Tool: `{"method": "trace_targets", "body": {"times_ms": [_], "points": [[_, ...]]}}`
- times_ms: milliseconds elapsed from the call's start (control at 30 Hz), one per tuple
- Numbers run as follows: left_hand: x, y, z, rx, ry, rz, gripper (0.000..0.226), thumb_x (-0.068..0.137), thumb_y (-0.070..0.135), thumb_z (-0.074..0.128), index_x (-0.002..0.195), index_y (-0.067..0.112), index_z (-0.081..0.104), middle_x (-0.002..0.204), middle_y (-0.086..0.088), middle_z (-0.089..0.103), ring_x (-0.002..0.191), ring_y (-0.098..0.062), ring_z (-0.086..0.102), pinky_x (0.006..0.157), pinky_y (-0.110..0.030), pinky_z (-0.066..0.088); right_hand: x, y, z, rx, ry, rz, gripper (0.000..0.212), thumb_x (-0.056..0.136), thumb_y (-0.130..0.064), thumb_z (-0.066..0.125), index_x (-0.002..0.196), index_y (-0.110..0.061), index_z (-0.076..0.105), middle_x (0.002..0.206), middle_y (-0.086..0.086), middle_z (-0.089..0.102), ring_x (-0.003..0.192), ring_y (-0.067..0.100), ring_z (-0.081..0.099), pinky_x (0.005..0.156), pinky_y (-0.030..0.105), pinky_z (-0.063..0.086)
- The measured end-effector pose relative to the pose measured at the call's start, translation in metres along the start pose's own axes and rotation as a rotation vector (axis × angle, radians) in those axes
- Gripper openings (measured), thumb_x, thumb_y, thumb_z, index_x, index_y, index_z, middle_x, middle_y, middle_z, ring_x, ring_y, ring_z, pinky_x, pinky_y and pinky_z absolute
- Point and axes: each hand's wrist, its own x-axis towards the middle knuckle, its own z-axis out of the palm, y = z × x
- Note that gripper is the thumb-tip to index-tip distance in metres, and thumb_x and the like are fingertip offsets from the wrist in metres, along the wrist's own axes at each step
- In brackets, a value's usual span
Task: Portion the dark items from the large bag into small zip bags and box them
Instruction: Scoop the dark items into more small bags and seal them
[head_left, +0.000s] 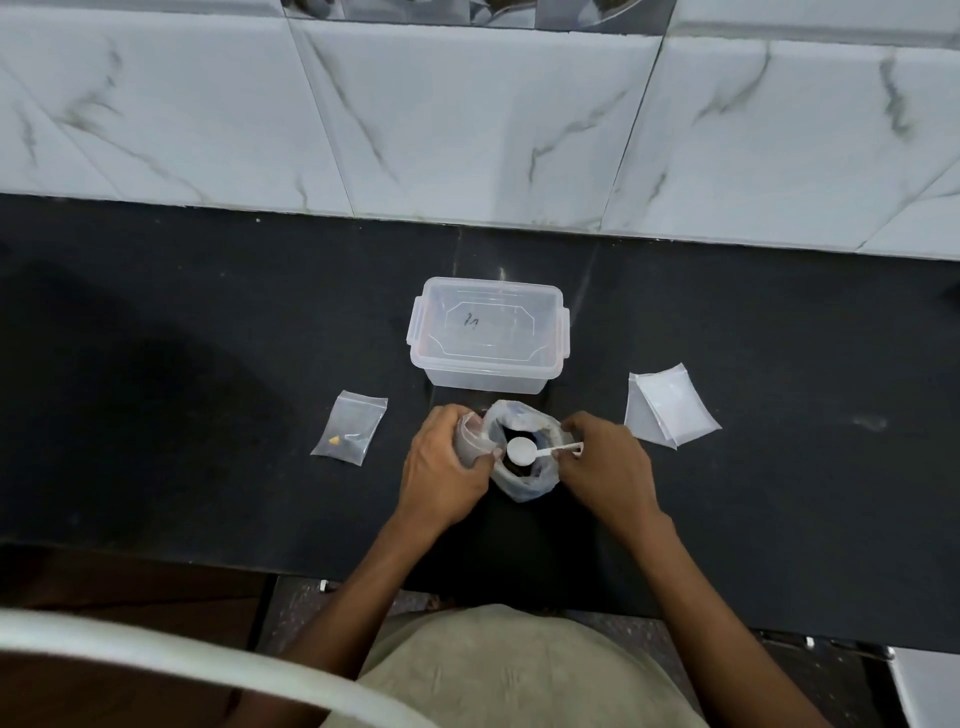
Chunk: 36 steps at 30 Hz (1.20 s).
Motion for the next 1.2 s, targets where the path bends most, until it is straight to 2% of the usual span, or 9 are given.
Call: {"method": "trace_targets", "body": {"times_ms": [100, 233, 433, 633, 733, 833, 900, 1067, 1200], "points": [[-0.001, 0.006, 0.007, -0.039, 0.021, -0.233, 0.033, 0.084, 0.031, 0.073, 0.103, 0.02, 0.049, 0.104, 0.003, 0.056, 0.097, -0.019, 0.059, 0.08, -0.032, 0.045, 0.0, -0.001, 0.003, 0.043, 0.037, -0.021, 0.021, 0.081, -0.022, 0.067, 0.102, -0.018, 0.069, 0.091, 0.0, 0.071, 0.082, 0.021, 0.066, 0.07, 0.035, 0.053], [-0.001, 0.017, 0.018, -0.029, -0.085, -0.446, 0.059, 0.083, 0.046, 0.074, 0.117, 0.013, 0.038, 0.11, -0.002, 0.053, 0.108, -0.029, 0.06, 0.086, -0.036, 0.047, 0.0, -0.001, 0.008, 0.024, 0.096, -0.124, 0.02, 0.078, -0.015, 0.071, 0.097, -0.016, 0.073, 0.082, 0.003, 0.06, 0.071, 0.022, 0.06, 0.062, 0.035, 0.05], [0.001, 0.025, 0.028, 0.057, -0.095, -0.54, 0.051, 0.085, 0.028, 0.072, 0.117, 0.007, 0.039, 0.114, -0.012, 0.061, 0.111, -0.034, 0.062, 0.08, -0.032, 0.044, -0.004, 0.001, 0.006, 0.017, 0.214, -0.201, 0.021, 0.078, -0.005, 0.074, 0.098, -0.01, 0.077, 0.08, 0.002, 0.049, 0.061, 0.021, 0.052, 0.053, 0.036, 0.047], [0.011, 0.01, 0.035, -0.344, -0.098, -0.66, 0.062, 0.077, 0.049, 0.074, 0.117, 0.007, 0.053, 0.108, -0.006, 0.07, 0.091, -0.016, 0.069, 0.069, -0.029, 0.054, 0.0, 0.003, 0.009, -0.037, 0.177, -0.192, 0.006, 0.078, -0.008, 0.074, 0.083, -0.009, 0.078, 0.076, -0.001, 0.043, 0.058, 0.02, 0.049, 0.05, 0.032, 0.04], [0.011, 0.007, 0.035, -0.439, -0.092, -0.657, 0.048, 0.08, 0.029, 0.077, 0.117, 0.008, 0.053, 0.107, -0.007, 0.069, 0.094, -0.016, 0.069, 0.071, -0.028, 0.056, 0.0, 0.0, 0.017, -0.064, 0.137, -0.181, 0.005, 0.08, -0.01, 0.072, 0.079, -0.007, 0.076, 0.077, 0.001, 0.044, 0.058, 0.021, 0.05, 0.05, 0.037, 0.046], [0.01, 0.011, 0.033, -0.518, -0.087, -0.675, 0.057, 0.066, 0.015, 0.069, 0.118, 0.006, 0.047, 0.109, -0.01, 0.064, 0.097, -0.02, 0.067, 0.077, -0.036, 0.058, 0.0, -0.002, 0.023, -0.063, 0.112, -0.197, 0.005, 0.08, -0.01, 0.073, 0.079, -0.007, 0.076, 0.076, 0.002, 0.046, 0.059, 0.02, 0.049, 0.047, 0.028, 0.036], [0.009, 0.012, 0.031, -0.519, -0.107, -0.697, 0.059, 0.063, 0.012, 0.063, 0.119, 0.003, 0.047, 0.108, -0.01, 0.063, 0.093, -0.019, 0.065, 0.068, -0.031, 0.054, -0.001, -0.003, 0.024, -0.068, 0.101, -0.211, 0.005, 0.081, -0.01, 0.073, 0.08, -0.007, 0.077, 0.076, 0.002, 0.046, 0.059, 0.02, 0.049, 0.048, 0.025, 0.031], [0.015, 0.008, 0.027, -0.528, -0.132, -0.723, 0.038, 0.073, 0.008, 0.065, 0.11, 0.002, 0.06, 0.096, -0.01, 0.07, 0.08, -0.019, 0.068, 0.056, -0.024, 0.048, -0.001, -0.007, 0.021, -0.072, 0.082, -0.212, 0.009, 0.081, -0.007, 0.069, 0.082, -0.004, 0.077, 0.078, 0.005, 0.05, 0.061, 0.023, 0.053, 0.052, 0.034, 0.044], [0.016, 0.011, 0.027, -0.628, -0.106, -0.694, 0.038, 0.077, -0.001, 0.059, 0.115, -0.002, 0.057, 0.095, -0.014, 0.067, 0.078, -0.019, 0.066, 0.06, -0.027, 0.051, -0.003, -0.011, 0.019, -0.079, 0.048, -0.21, 0.009, 0.083, -0.011, 0.07, 0.083, -0.004, 0.076, 0.078, 0.005, 0.048, 0.064, 0.021, 0.05, 0.049, 0.021, 0.026]]}}
